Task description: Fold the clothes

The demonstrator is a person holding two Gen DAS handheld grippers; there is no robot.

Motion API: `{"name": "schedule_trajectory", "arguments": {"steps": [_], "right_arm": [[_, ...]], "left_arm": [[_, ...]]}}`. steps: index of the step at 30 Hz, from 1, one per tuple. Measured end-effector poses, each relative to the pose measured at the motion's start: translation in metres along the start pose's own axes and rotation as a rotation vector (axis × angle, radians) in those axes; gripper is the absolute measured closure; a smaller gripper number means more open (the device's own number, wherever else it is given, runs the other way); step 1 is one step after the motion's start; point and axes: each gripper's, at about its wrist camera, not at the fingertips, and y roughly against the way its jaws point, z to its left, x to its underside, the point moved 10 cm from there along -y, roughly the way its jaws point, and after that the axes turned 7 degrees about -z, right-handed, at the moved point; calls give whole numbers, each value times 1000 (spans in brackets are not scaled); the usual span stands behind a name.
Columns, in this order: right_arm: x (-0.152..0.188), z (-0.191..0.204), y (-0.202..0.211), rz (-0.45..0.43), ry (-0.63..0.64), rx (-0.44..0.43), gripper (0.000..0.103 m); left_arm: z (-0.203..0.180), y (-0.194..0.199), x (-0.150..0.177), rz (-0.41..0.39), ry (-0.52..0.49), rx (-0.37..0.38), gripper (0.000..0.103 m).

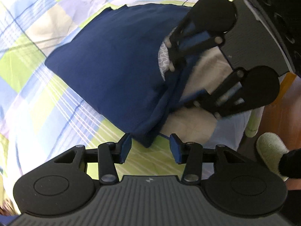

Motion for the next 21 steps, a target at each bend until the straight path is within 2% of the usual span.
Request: {"name": "schedule_trajectory", "arguments": {"steps": [2, 5, 10, 13, 15, 16, 17, 18, 21], "right_arm": [[-4, -9, -5, 2, -83, -6, 94], [-7, -30, 12, -12, -241, -7, 95], [-16, -59, 22, -27, -289, -9, 95], [-16, -66, 26, -32, -292, -18, 95], [-15, -67, 27, -33, -299, -23, 95], [-14, -66, 26, -35, -297, -29, 95], [-12, -65, 26, -31, -313, -40, 95], [-10, -65, 26, -26, -328, -49, 95], [3, -71, 38, 0, -340, -42, 77]], "left_arm": [[1, 2, 0, -20, -96, -35, 48], [0, 2, 0, -60, -259, -79, 48], [4, -7, -6, -137, -511, -157, 47], [9, -15, -16, -199, -617, -188, 47], [9, -22, -20, -231, -676, -175, 47], [8, -27, -22, -242, -696, -157, 47], [7, -31, -22, -244, -694, -129, 54], [8, -34, -22, -235, -675, -95, 68], [20, -33, -30, -220, -542, -6, 77]]}}
